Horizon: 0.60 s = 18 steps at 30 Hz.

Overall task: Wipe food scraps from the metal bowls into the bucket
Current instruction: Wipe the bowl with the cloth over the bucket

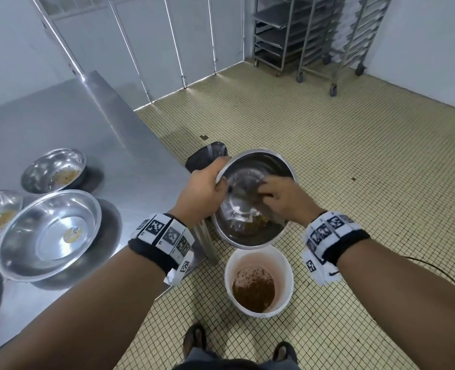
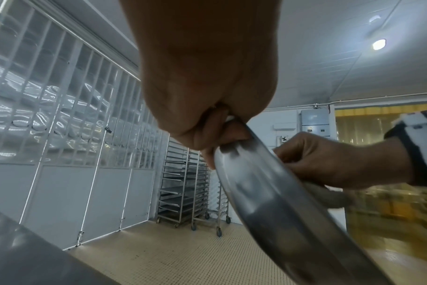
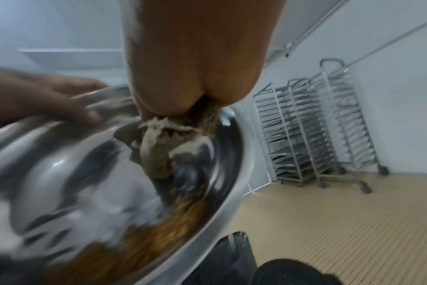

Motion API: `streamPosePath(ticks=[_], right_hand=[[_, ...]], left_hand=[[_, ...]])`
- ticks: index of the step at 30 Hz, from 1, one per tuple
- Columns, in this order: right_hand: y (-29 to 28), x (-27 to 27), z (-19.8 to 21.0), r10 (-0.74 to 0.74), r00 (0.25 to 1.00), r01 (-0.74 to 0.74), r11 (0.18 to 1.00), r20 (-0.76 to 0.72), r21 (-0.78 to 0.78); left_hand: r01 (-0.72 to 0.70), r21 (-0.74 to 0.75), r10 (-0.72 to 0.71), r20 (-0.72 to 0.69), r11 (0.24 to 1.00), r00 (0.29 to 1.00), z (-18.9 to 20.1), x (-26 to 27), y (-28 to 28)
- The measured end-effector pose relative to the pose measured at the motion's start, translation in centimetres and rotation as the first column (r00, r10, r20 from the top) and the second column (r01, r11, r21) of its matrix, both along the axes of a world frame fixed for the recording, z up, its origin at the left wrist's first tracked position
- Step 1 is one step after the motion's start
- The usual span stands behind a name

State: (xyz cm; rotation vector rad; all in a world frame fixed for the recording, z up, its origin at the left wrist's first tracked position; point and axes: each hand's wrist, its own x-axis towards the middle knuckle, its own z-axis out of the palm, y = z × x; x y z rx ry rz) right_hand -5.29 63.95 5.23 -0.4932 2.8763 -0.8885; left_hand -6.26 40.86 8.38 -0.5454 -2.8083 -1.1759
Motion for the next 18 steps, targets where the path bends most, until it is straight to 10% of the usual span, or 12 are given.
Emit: streamPosePath(ticks=[11, 18], right_hand=[[2.1, 0.2, -2.5, -0.032, 0.995, 0.067, 0.919, -0.095, 0.388], [1.6, 2.4, -2.9, 0.151, 0.984, -0.115, 0.942, -0.092, 0.316]], left_hand=[[-0.03, 0.005, 0.029, 0.054, 1.0, 0.998, 0.7, 0.7, 0.2], [-0.033, -0.018, 0.034, 0.057, 0.999, 0.998, 0.9, 0.9, 0.0]])
